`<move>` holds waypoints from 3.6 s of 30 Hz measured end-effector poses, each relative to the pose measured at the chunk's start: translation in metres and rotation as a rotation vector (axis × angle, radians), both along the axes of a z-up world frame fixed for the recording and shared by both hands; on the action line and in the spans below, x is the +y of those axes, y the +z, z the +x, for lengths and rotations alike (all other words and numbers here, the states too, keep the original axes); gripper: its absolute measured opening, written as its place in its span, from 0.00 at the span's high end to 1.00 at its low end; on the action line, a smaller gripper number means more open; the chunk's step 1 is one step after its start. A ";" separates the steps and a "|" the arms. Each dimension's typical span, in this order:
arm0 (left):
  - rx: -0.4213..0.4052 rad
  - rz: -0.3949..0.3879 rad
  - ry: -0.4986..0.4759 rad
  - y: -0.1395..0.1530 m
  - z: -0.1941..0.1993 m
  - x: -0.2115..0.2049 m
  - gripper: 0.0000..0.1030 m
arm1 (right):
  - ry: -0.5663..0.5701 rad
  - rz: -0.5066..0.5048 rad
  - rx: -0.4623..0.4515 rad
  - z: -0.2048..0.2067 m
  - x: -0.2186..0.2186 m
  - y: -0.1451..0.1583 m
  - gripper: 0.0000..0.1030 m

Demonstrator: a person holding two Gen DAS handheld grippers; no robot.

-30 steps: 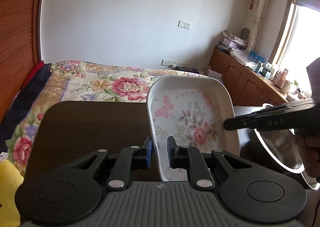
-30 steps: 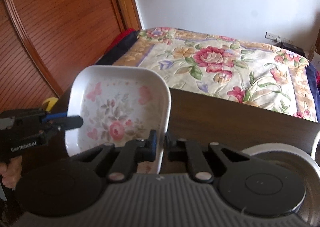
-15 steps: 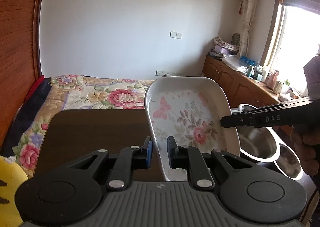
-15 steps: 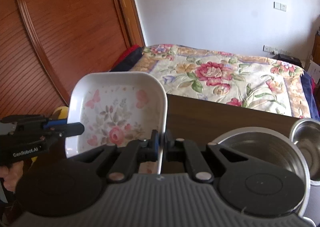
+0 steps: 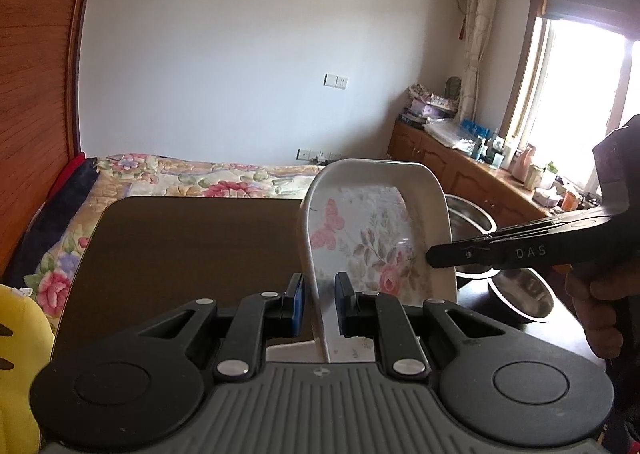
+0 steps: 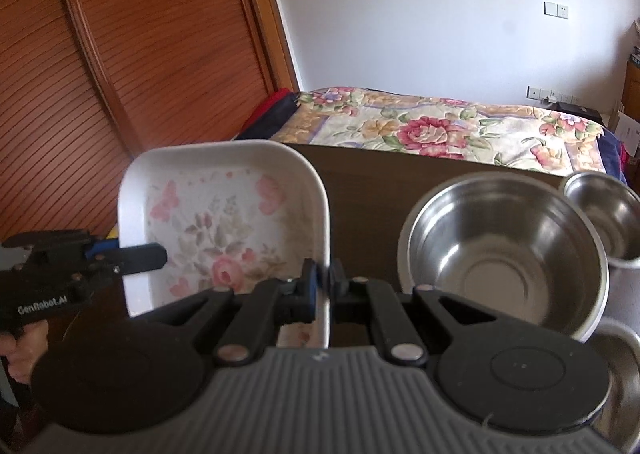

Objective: Organize plates and bowls

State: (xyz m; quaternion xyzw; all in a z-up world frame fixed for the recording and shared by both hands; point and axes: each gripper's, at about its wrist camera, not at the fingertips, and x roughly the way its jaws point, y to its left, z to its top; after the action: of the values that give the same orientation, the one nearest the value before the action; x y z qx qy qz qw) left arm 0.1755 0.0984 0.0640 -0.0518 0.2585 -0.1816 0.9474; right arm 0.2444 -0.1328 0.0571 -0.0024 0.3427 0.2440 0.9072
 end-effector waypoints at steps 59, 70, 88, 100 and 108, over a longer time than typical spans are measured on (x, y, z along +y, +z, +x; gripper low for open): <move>0.105 0.034 0.083 -0.058 -0.014 0.014 0.52 | 0.048 0.048 0.025 -0.062 0.021 -0.044 0.91; 0.083 0.047 0.109 -0.060 -0.014 0.011 0.52 | 0.033 0.060 -0.053 -0.070 0.021 -0.057 0.87; -0.049 0.091 0.090 -0.035 -0.045 -0.008 0.49 | 0.015 0.054 -0.264 -0.108 0.002 -0.040 0.87; -0.183 0.109 0.001 -0.029 -0.072 -0.075 0.05 | -0.083 0.064 -0.346 -0.126 -0.050 -0.025 0.72; -0.193 0.084 -0.059 -0.035 -0.071 -0.115 0.00 | -0.143 0.035 -0.376 -0.135 -0.091 -0.023 0.58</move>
State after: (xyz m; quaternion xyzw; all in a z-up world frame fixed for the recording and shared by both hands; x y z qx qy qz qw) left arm 0.1045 -0.0167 0.0286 0.0134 0.1750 -0.2026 0.9634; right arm 0.1094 -0.2236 0.0339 -0.0080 0.1623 0.1800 0.9701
